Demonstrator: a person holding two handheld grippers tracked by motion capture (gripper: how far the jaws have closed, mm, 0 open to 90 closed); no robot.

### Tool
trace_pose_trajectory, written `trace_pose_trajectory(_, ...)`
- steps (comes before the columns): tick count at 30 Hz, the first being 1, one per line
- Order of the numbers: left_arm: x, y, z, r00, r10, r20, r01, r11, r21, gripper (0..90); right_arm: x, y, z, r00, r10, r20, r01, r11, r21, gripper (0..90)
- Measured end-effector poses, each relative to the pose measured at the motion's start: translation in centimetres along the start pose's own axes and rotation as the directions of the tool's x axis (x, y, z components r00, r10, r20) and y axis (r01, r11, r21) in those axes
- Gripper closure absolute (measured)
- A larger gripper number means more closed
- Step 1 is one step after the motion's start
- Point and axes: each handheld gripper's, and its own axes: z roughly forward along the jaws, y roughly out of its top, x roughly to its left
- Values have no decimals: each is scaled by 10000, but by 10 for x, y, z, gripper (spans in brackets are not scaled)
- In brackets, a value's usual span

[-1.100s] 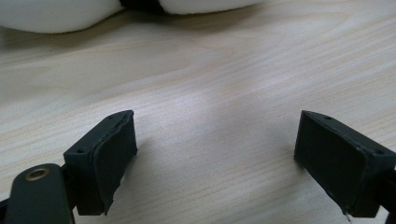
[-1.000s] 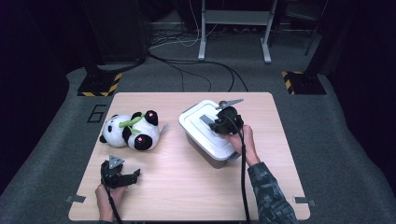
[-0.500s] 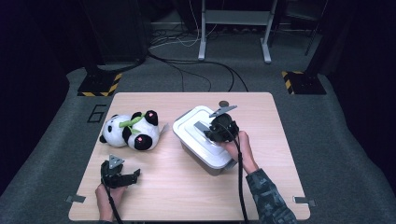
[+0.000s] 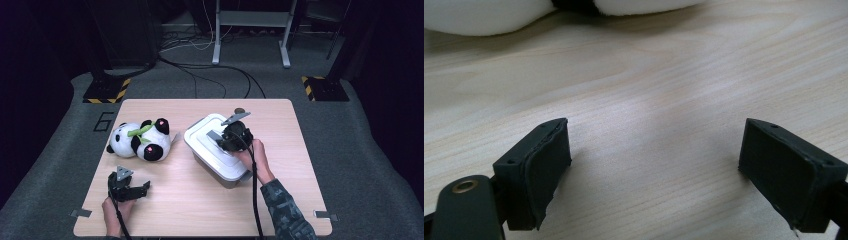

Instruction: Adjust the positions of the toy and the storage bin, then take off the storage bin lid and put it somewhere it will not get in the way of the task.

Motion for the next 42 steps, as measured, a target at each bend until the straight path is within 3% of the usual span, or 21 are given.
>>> trace_pose_trajectory(15,0,0,-1,10000,63,-12,-63,10000,1,134,1,0,0,9999,-121,-12,121,9999,26,659)
trace_pose_trajectory(28,0,0,0,10000,53,-7,-53,10000,4,135,2,0,0,9991,-391,177,393,9992,-77,656)
trace_pose_trajectory(31,0,0,0,10000,50,-7,-50,10000,1,135,5,-1,0,9992,-272,277,274,9996,-76,662)
trace_pose_trajectory(32,0,0,0,10000,52,-6,-52,10000,5,134,4,-1,0,9981,-521,342,526,9985,-145,663)
trace_pose_trajectory(42,0,0,0,10000,42,9,-42,10000,6,135,4,-1,-3,9984,-434,360,442,9988,-199,665)
